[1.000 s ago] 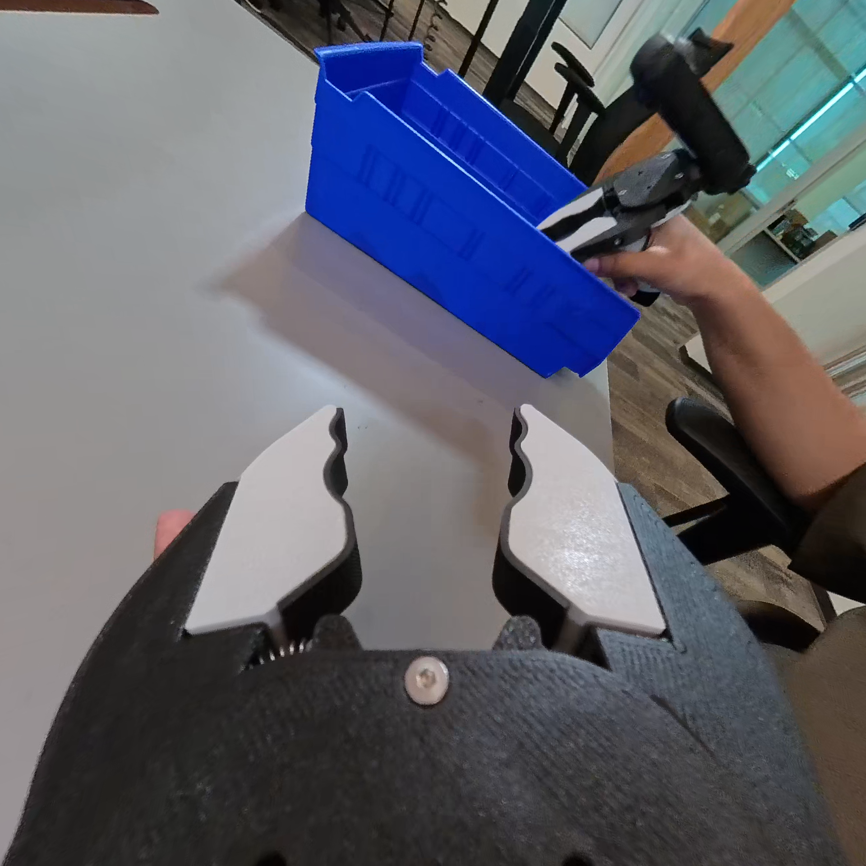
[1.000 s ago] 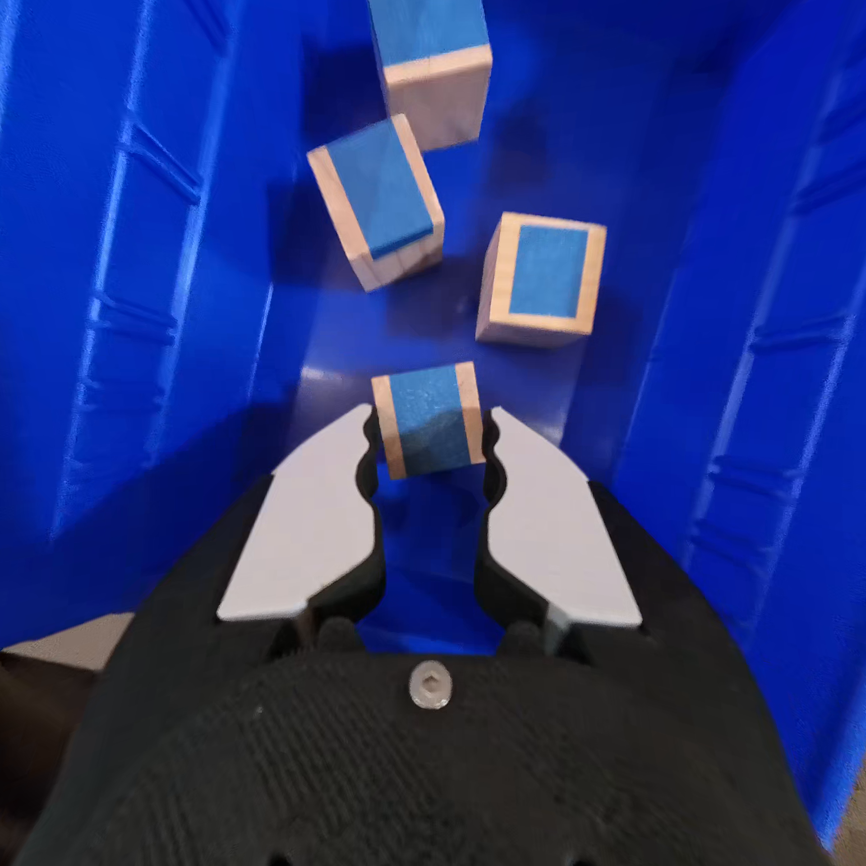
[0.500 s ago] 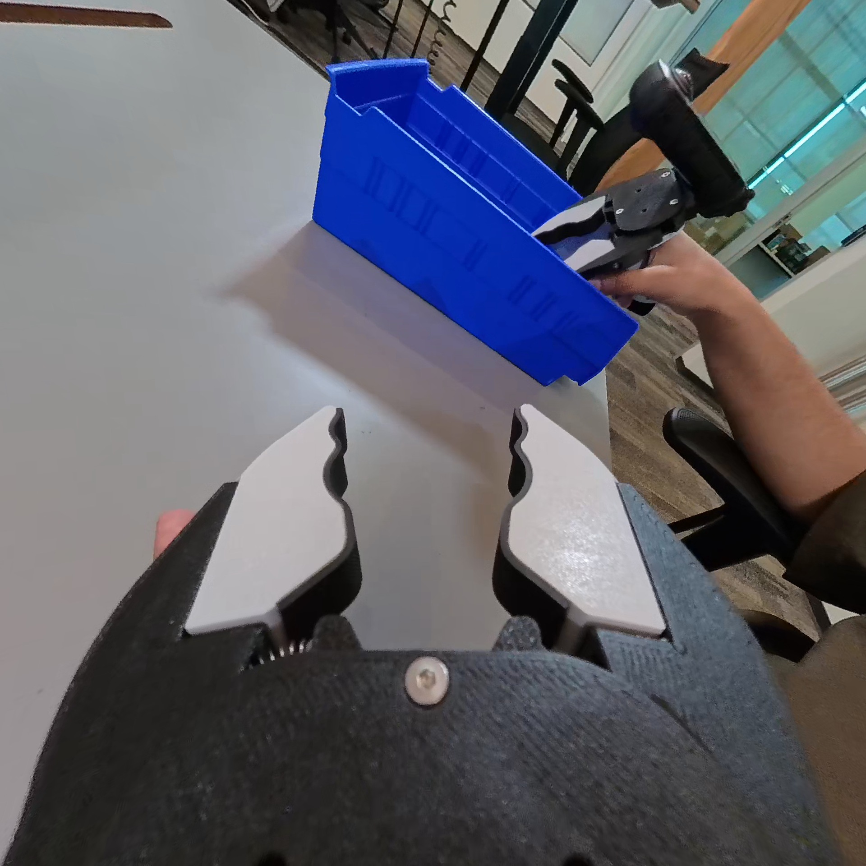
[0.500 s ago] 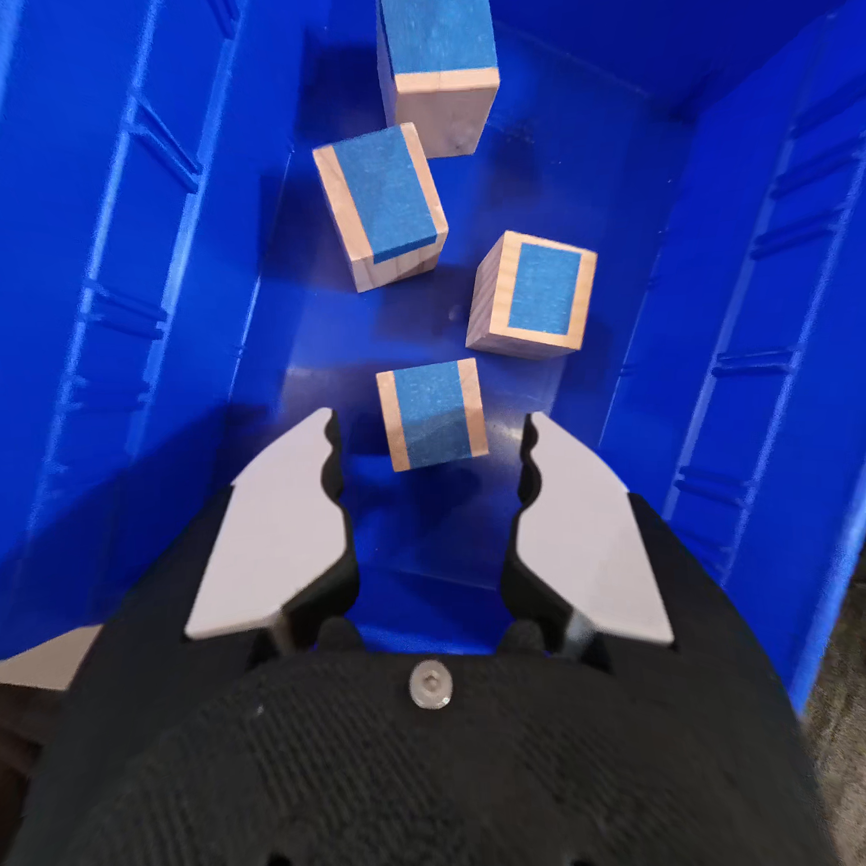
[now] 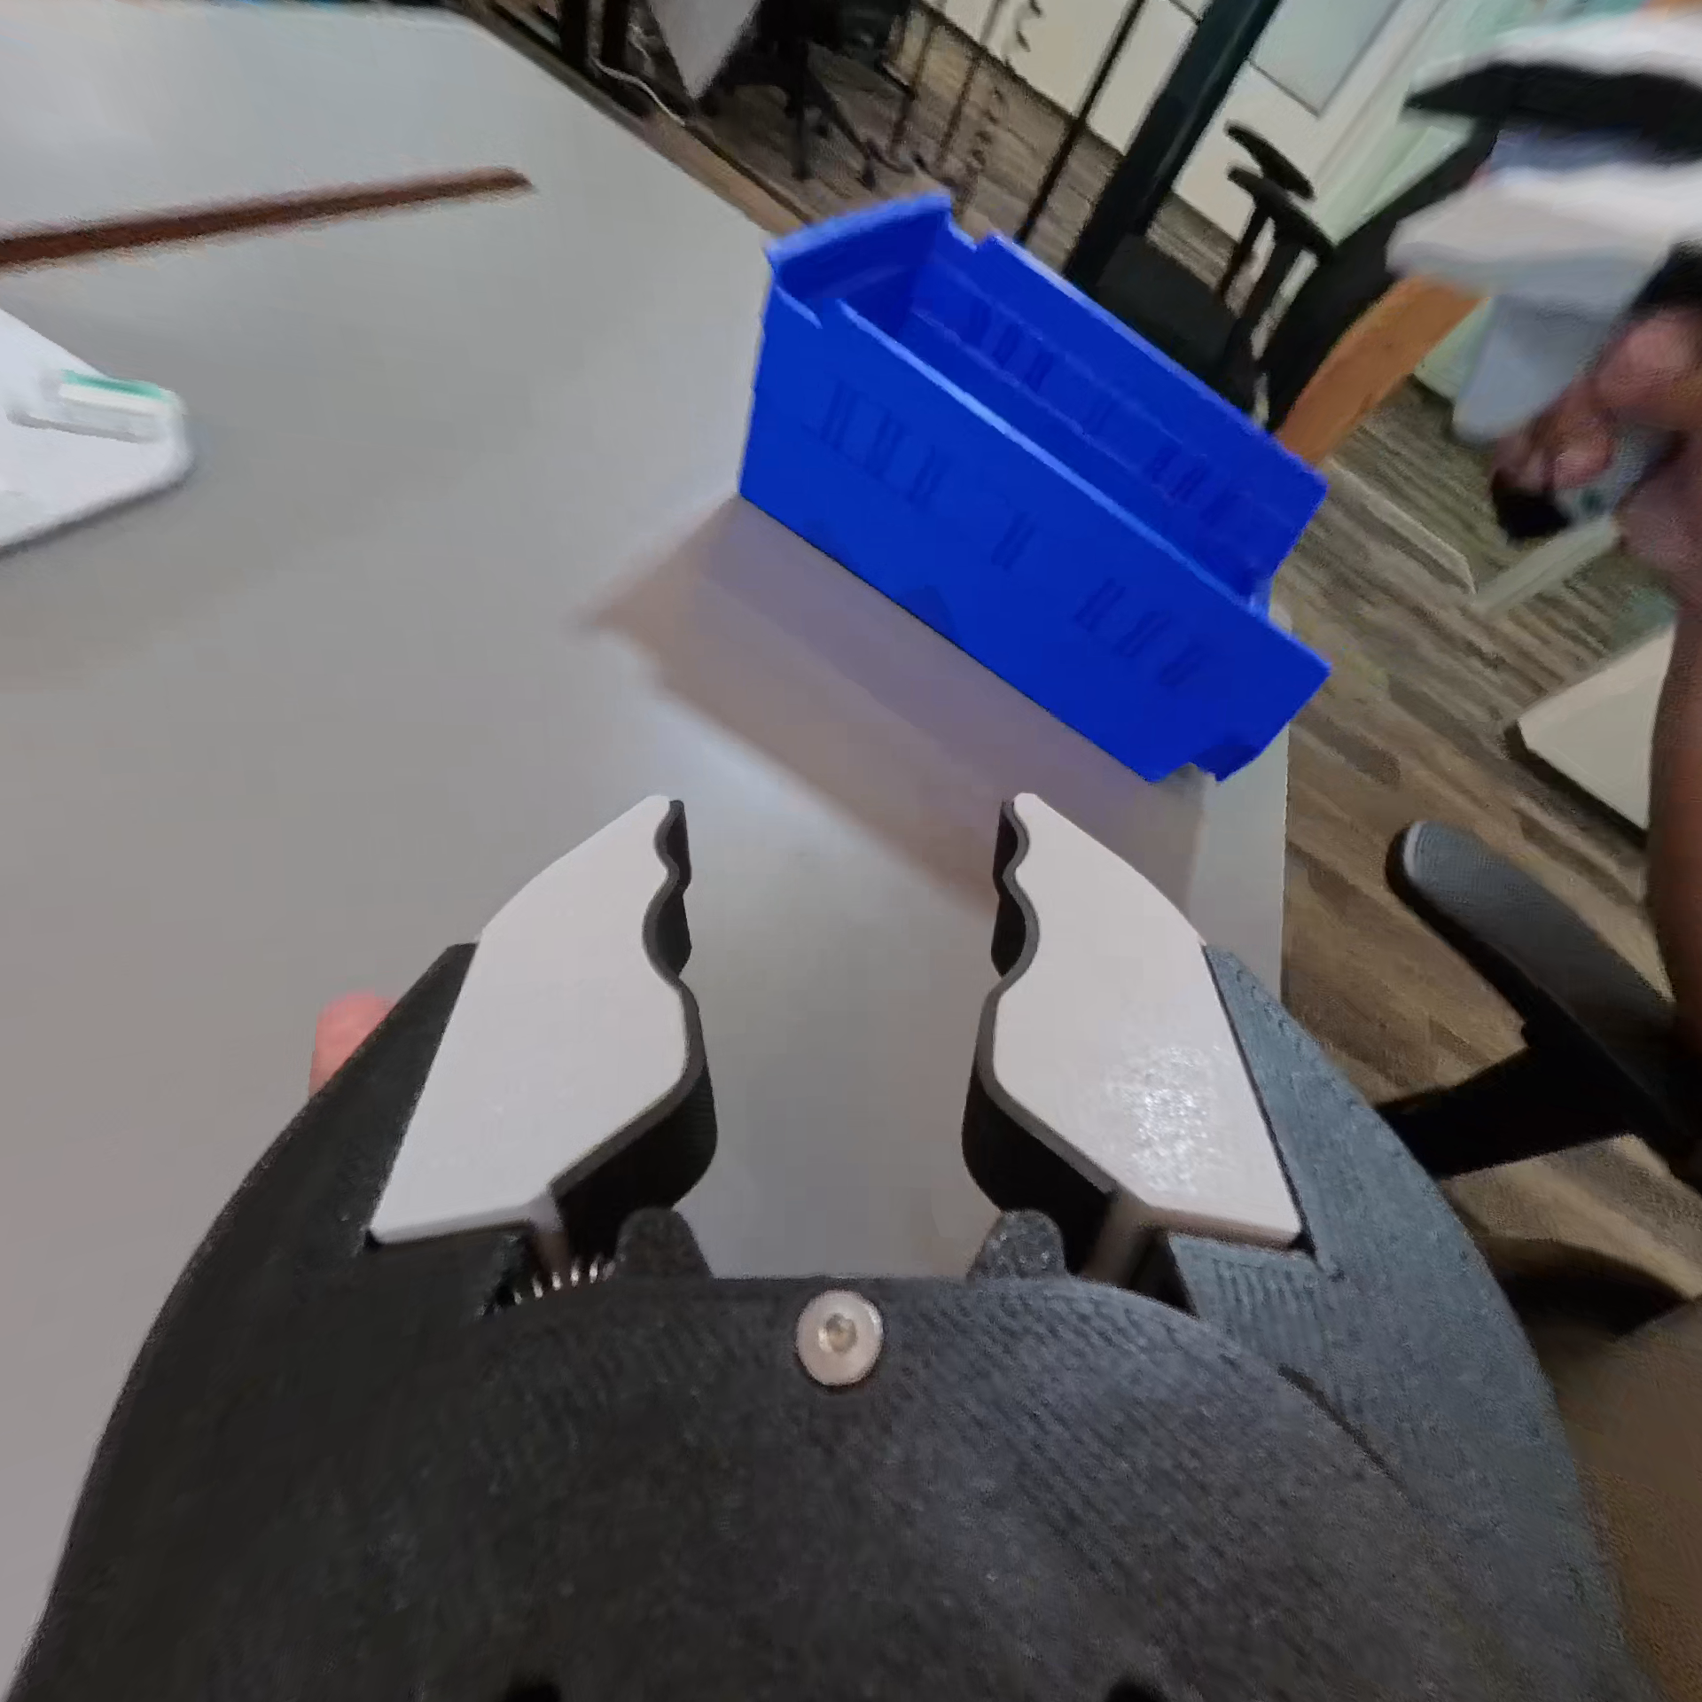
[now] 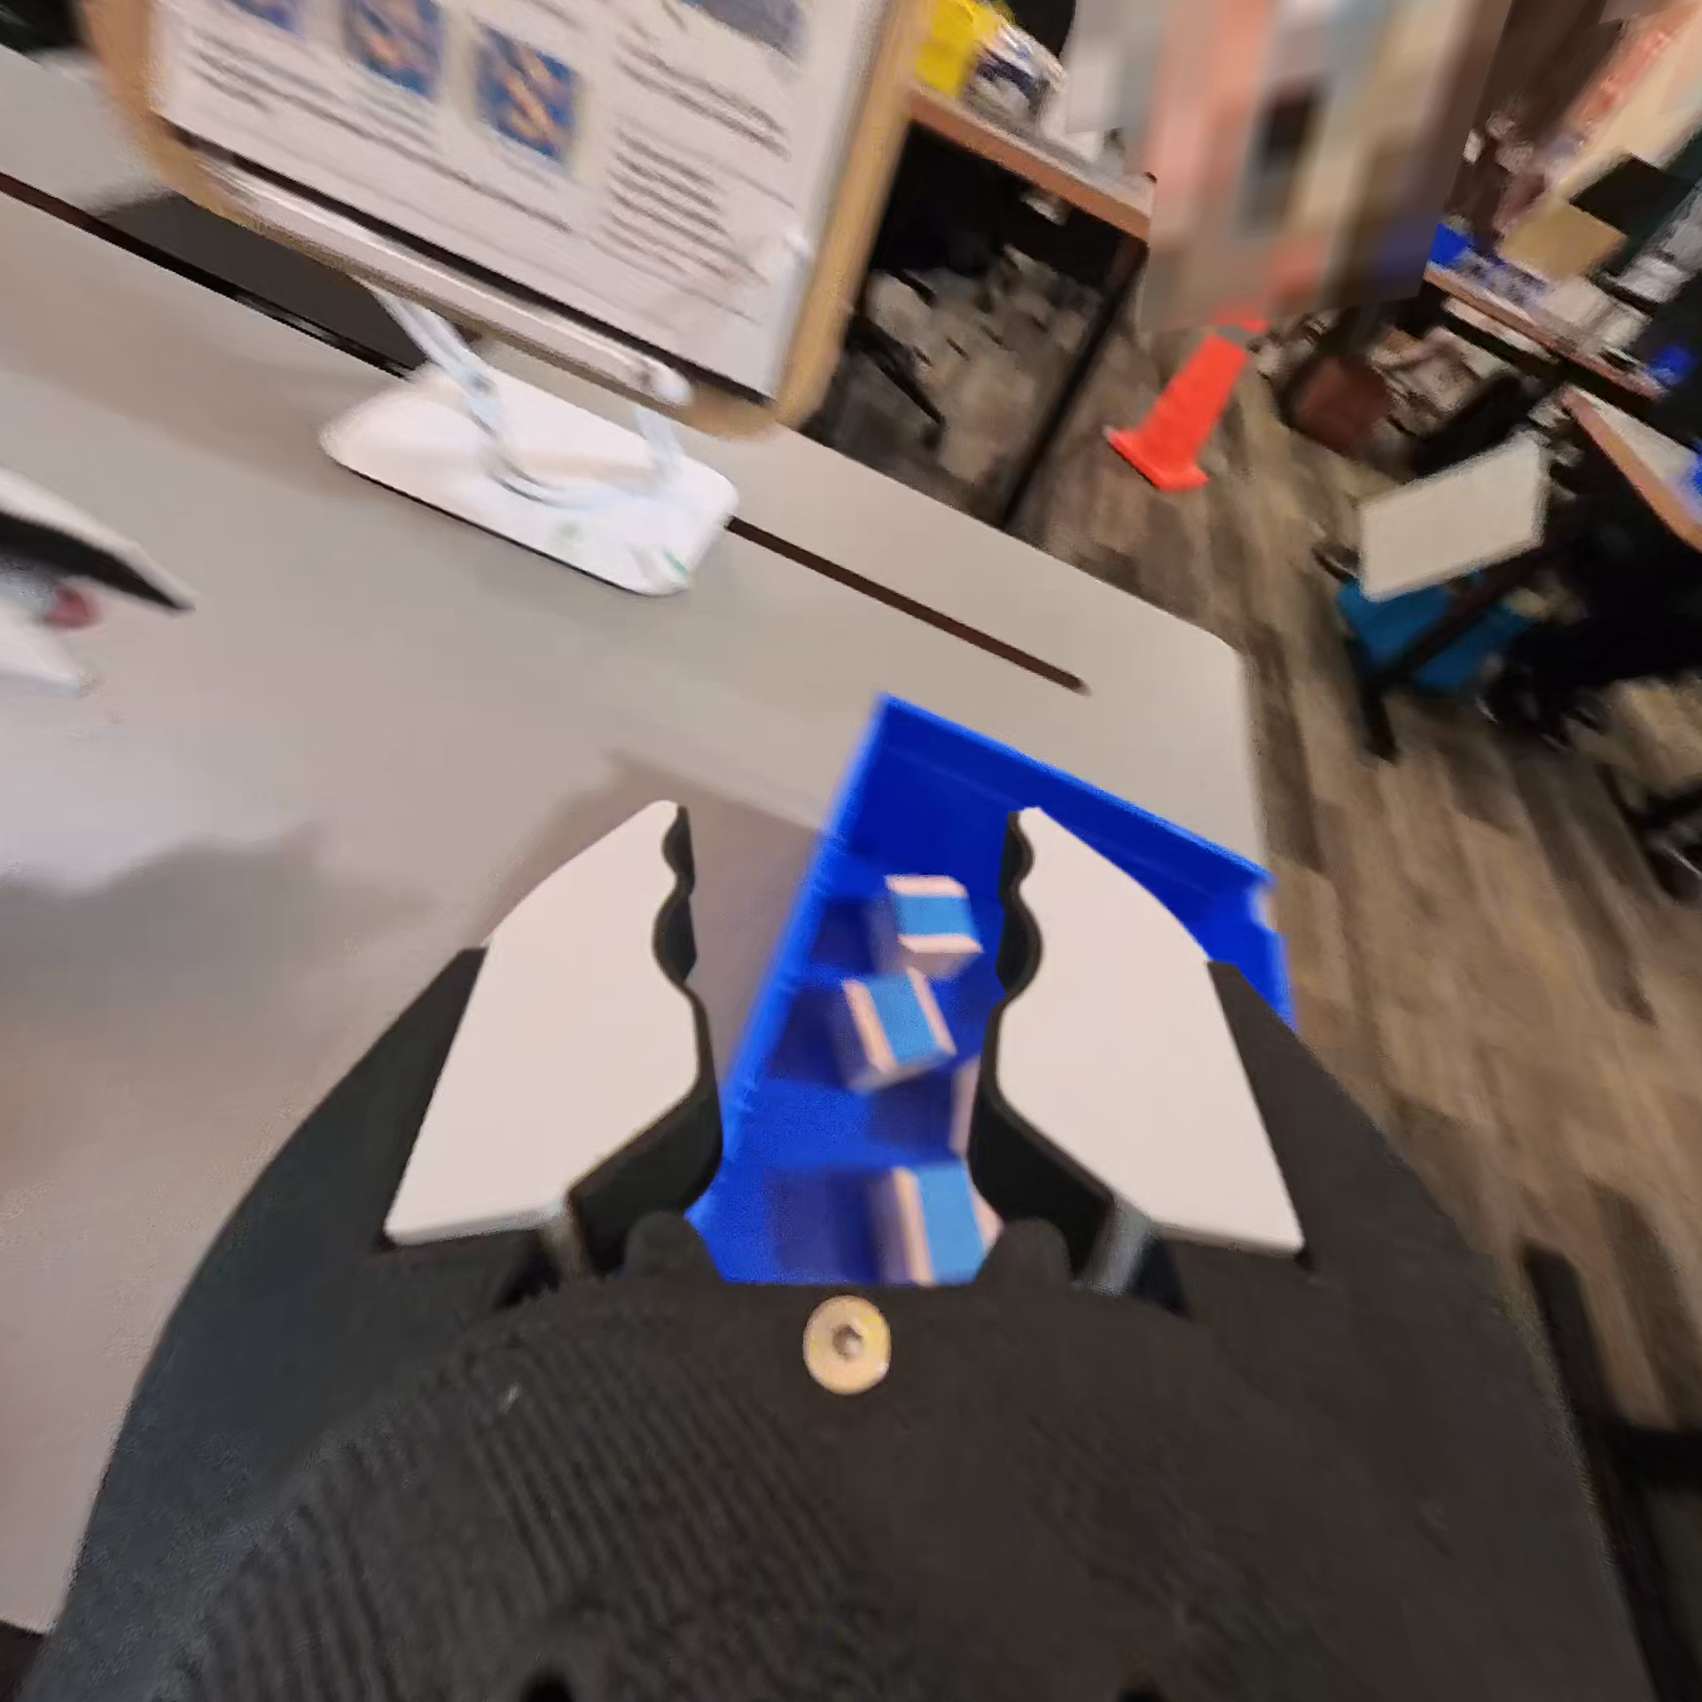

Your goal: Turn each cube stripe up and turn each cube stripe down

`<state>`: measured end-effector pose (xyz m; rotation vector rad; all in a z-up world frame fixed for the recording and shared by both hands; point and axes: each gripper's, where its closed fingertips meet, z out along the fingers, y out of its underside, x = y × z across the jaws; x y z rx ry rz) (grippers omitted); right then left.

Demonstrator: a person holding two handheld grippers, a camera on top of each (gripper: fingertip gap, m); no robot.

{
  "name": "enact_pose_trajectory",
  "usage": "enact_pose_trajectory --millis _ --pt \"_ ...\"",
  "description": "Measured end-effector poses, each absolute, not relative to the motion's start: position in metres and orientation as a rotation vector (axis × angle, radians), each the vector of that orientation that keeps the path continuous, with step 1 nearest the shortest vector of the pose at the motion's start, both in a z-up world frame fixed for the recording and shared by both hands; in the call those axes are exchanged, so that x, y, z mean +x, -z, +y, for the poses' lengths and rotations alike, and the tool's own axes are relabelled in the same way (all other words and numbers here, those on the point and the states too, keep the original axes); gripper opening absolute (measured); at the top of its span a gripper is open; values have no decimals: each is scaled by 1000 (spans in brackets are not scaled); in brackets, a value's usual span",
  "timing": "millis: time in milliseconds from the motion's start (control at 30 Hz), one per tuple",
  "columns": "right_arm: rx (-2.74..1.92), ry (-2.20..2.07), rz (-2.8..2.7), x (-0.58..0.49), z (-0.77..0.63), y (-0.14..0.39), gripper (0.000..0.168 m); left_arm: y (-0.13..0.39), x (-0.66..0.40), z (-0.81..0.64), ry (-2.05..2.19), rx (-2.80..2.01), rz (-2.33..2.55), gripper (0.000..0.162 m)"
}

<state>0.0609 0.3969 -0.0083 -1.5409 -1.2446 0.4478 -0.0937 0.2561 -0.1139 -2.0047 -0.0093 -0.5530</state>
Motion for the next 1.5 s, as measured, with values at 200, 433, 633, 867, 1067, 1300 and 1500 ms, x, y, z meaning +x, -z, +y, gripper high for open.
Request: enact_pose_trajectory --millis 200,433,633,867,1067,1300,1500 --pt "-1387 -784 -1507 -24 287 37 64 -5 -213 186 214 -1774 -245 62" --pt "-1353 -881 -1778 -75 202 121 61 37 -421 -31 -693 -1999 -939 60" --pt "-1355 -894 -1847 -86 173 148 59 122 -455 -69 -422 -2107 -1183 65" --pt "-1435 -764 -1798 -72 195 163 52 164 -490 -72 -567 -2172 -1345 62" --pt "-1548 -819 -1714 -61 213 163 49 181 -498 -67 -465 -2143 -1388 62" --pt "-1610 -862 -1694 -58 217 168 47 192 -501 -71 -500 -2163 -1406 49" --pt "-1582 -838 -1732 -59 210 171 46 173 -502 -84 -576 -2111 -1387 48"
